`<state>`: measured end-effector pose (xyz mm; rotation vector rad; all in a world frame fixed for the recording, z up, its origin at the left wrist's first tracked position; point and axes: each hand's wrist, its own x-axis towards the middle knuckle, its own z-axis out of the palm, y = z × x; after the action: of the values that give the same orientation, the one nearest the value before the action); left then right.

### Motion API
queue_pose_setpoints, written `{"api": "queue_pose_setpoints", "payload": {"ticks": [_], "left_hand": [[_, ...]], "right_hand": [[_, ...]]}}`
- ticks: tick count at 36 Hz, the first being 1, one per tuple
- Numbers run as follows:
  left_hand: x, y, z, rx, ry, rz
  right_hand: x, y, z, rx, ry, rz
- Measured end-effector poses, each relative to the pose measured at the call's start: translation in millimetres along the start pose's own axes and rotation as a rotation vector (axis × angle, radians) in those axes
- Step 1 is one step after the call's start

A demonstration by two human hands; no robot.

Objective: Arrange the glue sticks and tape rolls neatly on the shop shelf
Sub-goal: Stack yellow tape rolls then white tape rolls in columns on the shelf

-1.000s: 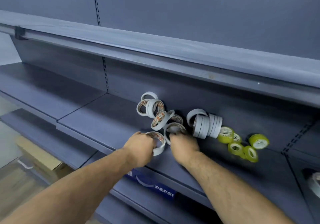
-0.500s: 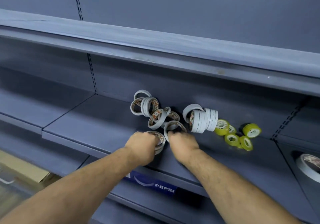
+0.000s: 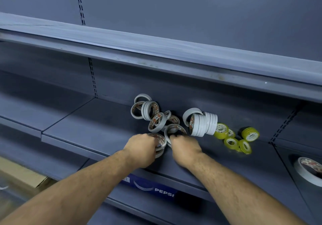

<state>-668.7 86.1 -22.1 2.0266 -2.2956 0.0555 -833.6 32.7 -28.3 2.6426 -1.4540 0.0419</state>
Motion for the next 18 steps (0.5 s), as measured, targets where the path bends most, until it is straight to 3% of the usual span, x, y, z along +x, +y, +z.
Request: {"api": "queue_pose_setpoints", "payload": {"ticks": [11, 18], "left_hand": [[2, -3, -12, -0.095, 0.065, -0.076], [3, 13, -20, -0.193, 0.207, 0.018]], "right_hand": [[-7, 7, -18, -0.029, 0.087, 0.044], [-21, 21, -27, -0.013, 0.08, 0.189]]}}
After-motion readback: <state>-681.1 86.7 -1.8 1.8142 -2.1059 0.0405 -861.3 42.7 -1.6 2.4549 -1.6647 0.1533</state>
